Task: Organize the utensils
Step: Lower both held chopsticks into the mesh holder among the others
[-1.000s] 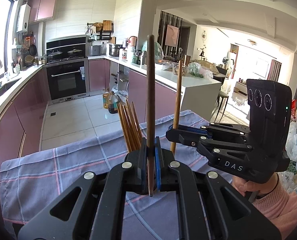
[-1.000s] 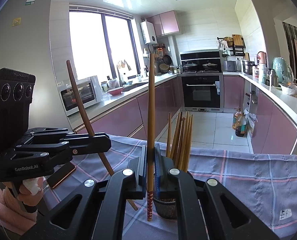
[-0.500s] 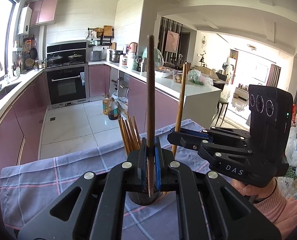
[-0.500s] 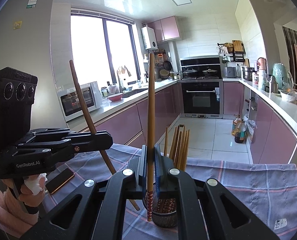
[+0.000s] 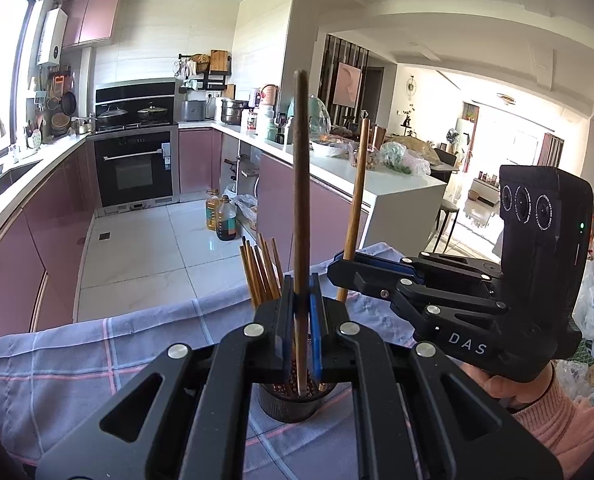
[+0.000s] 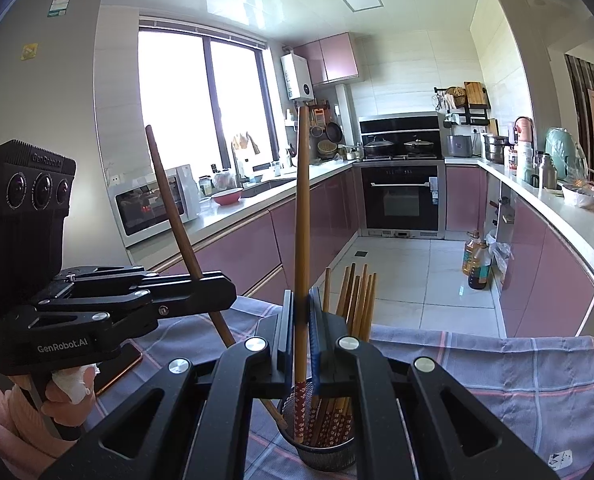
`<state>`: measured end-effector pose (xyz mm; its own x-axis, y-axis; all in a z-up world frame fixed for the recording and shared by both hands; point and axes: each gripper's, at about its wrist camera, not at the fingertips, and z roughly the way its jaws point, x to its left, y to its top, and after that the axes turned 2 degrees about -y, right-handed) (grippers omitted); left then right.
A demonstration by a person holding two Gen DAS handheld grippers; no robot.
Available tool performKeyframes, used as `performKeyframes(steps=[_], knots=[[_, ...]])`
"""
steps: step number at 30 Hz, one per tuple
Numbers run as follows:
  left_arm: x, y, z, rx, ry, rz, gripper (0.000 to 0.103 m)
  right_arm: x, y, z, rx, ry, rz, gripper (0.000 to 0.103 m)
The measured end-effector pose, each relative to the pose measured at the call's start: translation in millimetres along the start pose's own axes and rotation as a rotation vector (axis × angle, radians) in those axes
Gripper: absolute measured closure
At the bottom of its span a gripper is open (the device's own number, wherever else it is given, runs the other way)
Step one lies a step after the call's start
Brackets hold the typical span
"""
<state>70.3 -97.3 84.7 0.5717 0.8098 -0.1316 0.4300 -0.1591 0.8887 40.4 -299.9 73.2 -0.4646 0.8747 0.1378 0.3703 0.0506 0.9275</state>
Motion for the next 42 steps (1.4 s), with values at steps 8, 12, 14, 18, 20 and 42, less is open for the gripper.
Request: performKeyframes(steps=[8,12,14,18,20,42], knots=[[0,-2,4,0.022,-0.006,-0.007,0.096,-6,-1,9,0.022,-0.009,0.016,0.097],[-1,1,8,0.036,-0.007,-0.011,0.096,-7,-2,14,0.034,-0.011,0.023,0.097],[2,0,6,0.043,-0.008,-0.014,0.096,-7,-2,17,0.041,-0.011,0.024,0.097],[2,3,7,0.053,-0.006,-0.016,0.096,-9,-5,20,0.050,-0.013,0.030,0.097],[1,4,8,0.057,-0.007,-0.016,0.096,-9,-7,20,0.054,-0.013,0.035,0.097],[-8,11,29,0.119,-0.008,-0.034,0.096,-20,-19,41,0.109,-0.027,0.075,0.097]])
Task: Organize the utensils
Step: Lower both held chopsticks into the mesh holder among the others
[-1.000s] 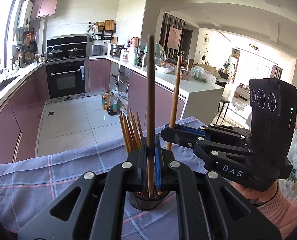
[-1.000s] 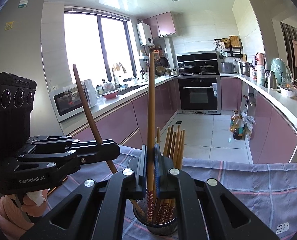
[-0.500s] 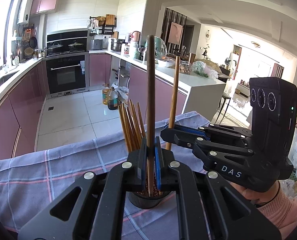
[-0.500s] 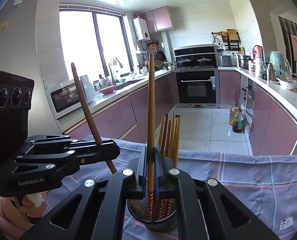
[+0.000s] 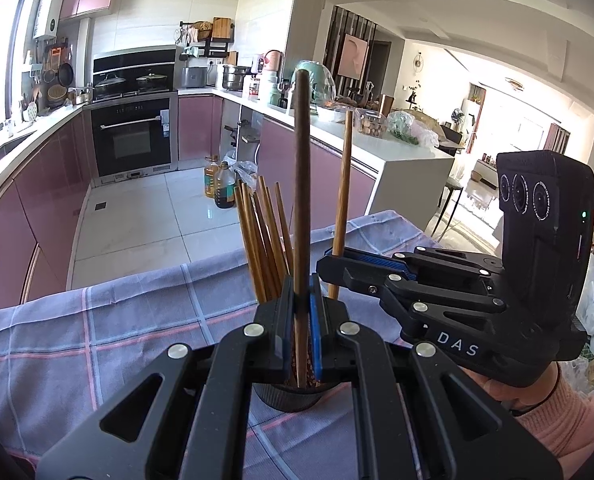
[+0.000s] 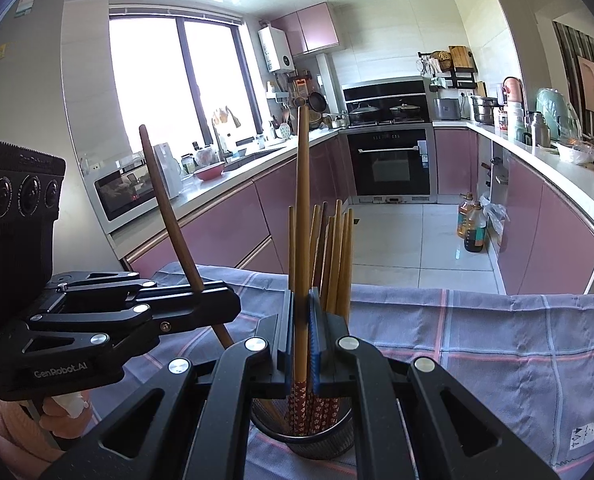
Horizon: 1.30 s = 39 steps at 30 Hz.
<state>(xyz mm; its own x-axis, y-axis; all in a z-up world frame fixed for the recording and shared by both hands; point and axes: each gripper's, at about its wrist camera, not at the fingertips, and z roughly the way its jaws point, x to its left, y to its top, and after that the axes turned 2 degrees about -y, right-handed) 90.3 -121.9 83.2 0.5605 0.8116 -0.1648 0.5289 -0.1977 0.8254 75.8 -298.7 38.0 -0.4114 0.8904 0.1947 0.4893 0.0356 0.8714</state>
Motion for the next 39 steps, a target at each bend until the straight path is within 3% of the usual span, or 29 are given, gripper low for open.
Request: performKeyframes(steps=[39], knots=[[6,-14,35,0.069,0.016,0.012,0.095,-4,-20,25,0.071,-0.020,0.010,0.097]])
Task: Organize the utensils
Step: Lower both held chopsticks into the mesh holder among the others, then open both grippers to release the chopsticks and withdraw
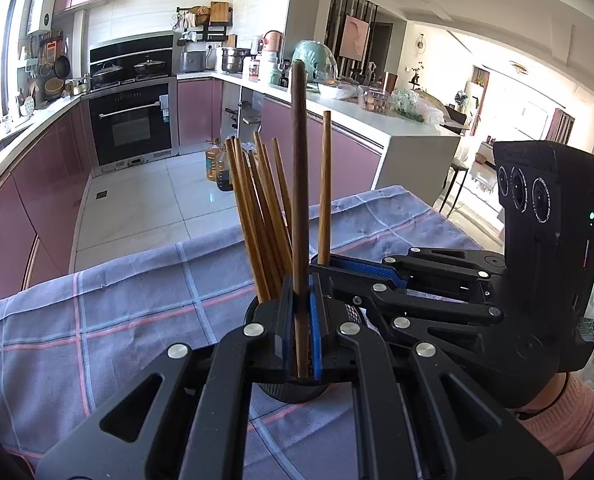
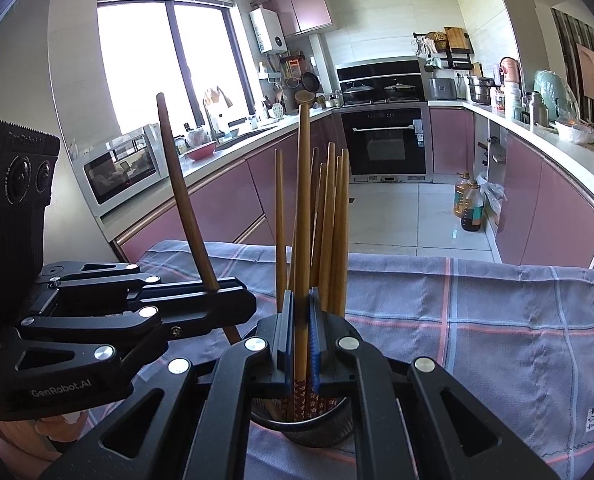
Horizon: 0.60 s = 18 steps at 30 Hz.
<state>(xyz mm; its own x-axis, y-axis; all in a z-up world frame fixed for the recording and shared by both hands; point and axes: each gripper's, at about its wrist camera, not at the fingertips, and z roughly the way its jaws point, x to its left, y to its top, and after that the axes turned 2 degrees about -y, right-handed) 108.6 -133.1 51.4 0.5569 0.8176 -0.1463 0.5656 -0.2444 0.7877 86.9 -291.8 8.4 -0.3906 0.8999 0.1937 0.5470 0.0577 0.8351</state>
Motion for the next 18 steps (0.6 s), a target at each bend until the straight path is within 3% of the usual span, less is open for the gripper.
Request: performKeyframes(steps=[18], knots=[[18,-11,31,0.054,-0.003,-0.028,0.094,-7,-6,10,0.038,0.000,0.034,0.096]])
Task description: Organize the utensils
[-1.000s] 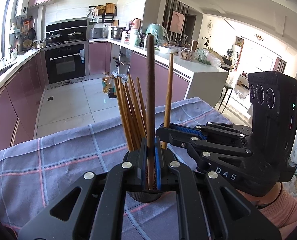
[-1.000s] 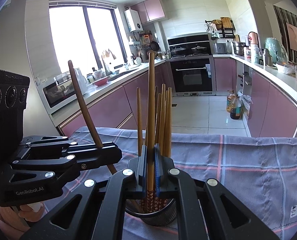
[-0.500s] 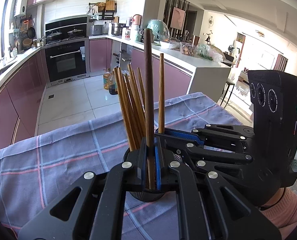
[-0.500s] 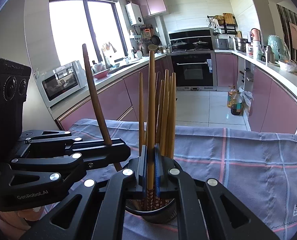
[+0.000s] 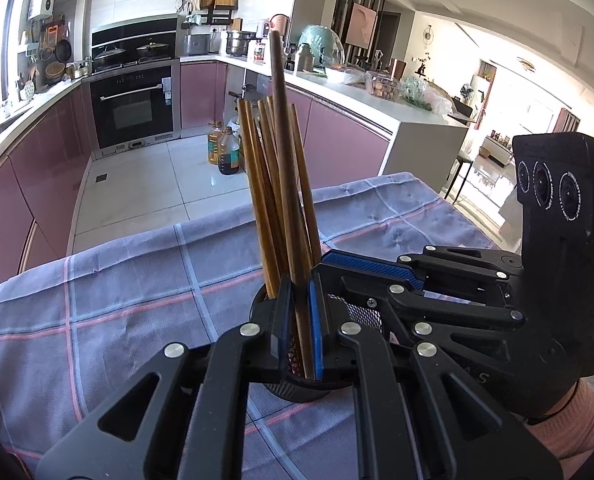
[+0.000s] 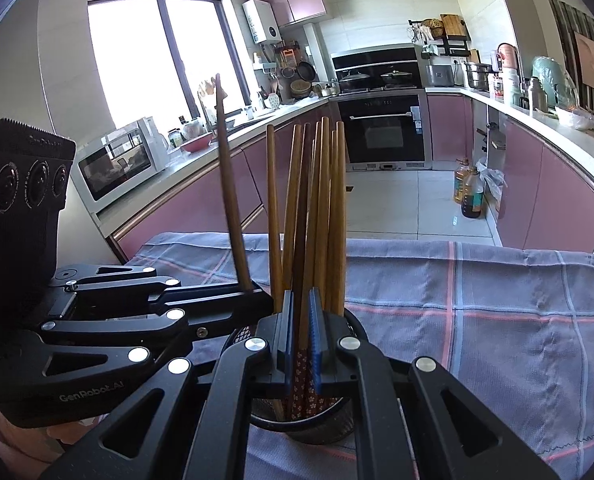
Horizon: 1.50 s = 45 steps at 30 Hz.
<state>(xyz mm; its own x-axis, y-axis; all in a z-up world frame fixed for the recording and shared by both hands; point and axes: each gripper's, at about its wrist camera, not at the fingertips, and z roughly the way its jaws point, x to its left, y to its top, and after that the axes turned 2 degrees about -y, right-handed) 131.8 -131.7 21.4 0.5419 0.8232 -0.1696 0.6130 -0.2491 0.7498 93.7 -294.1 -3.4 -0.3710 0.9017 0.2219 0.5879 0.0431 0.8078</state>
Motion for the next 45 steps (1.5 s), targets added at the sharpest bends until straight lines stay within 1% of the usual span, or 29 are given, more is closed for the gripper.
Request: performKeyframes(steps=[3,5,7,9,10,11,12,13,14,15,17,18,19,20,21,22,23,24,26,34,38,42,45], knots=[[3,-4,1,0.001,-0.005,-0.012,0.094,-2,-3,-3,-0.002,-0.003,0.008,0.093],[6,-7,1,-0.002,-0.006,-0.023,0.094,-4,-5,-5,-0.004,-0.005,0.012,0.086],[8,-11,-1,-0.005,-0.005,-0.034,0.094,-5,-5,-6,-0.004,-0.005,0.015,0.085],[10,-15,-5,-0.016,-0.001,-0.044,0.088,-5,-6,-8,-0.006,-0.006,0.017,0.082],[12,-17,-8,-0.026,0.007,-0.048,0.086,-5,-6,-10,-0.009,-0.006,0.018,0.079],[12,-18,-11,-0.036,0.015,-0.050,0.081,-5,-7,-12,-0.012,-0.006,0.019,0.075],[13,-20,-15,-0.050,0.025,-0.052,0.074,-5,-8,-14,-0.017,-0.005,0.018,0.074],[13,-23,-20,-0.061,0.034,-0.055,0.071,-5,-8,-16,-0.022,-0.007,0.017,0.068],[14,-26,-25,-0.077,0.046,-0.056,0.065,-5,-10,-19,-0.029,-0.010,0.018,0.060],[14,-29,-30,-0.094,0.062,-0.056,0.059,-4,-11,-22,-0.037,-0.013,0.019,0.056],[16,-33,-40,-0.126,0.096,-0.056,0.052,-4,-14,-28,-0.053,-0.025,0.017,0.045],[17,-36,-45,-0.142,0.113,-0.056,0.043,-2,-16,-31,-0.062,-0.035,0.014,0.042],[18,-40,-51,-0.162,0.132,-0.058,0.038,-1,-17,-33,-0.071,-0.045,0.010,0.036],[19,-44,-57,-0.182,0.154,-0.061,0.028,1,-18,-36,-0.081,-0.059,0.004,0.029],[22,-49,-63,-0.201,0.175,-0.065,0.017,3,-21,-39,-0.093,-0.080,-0.008,0.027],[23,-52,-69,-0.220,0.190,-0.070,0.013,5,-22,-40,-0.101,-0.093,-0.020,0.024],[24,-56,-75,-0.243,0.214,-0.075,0.010,8,-23,-42,-0.107,-0.104,-0.032,0.017],[25,-60,-80,-0.261,0.237,-0.076,0.007,11,-25,-44,-0.117,-0.123,-0.045,0.013],[25,-67,-89,-0.283,0.259,-0.080,0.006,15,-27,-49,-0.142,-0.143,-0.068,0.007],[14,-89,-124,-0.397,0.368,-0.076,0.006,32,-34,-68,-0.239,-0.190,-0.117,0.007],[8,-94,-137,-0.438,0.393,-0.069,0.006,41,-39,-75,-0.275,-0.209,-0.139,0.007],[3,-97,-142,-0.468,0.413,-0.065,0.006,45,-41,-77,-0.293,-0.218,-0.139,0.007],[1,-99,-148,-0.485,0.412,-0.074,0.006,46,-43,-80,-0.309,-0.224,-0.139,0.007]])
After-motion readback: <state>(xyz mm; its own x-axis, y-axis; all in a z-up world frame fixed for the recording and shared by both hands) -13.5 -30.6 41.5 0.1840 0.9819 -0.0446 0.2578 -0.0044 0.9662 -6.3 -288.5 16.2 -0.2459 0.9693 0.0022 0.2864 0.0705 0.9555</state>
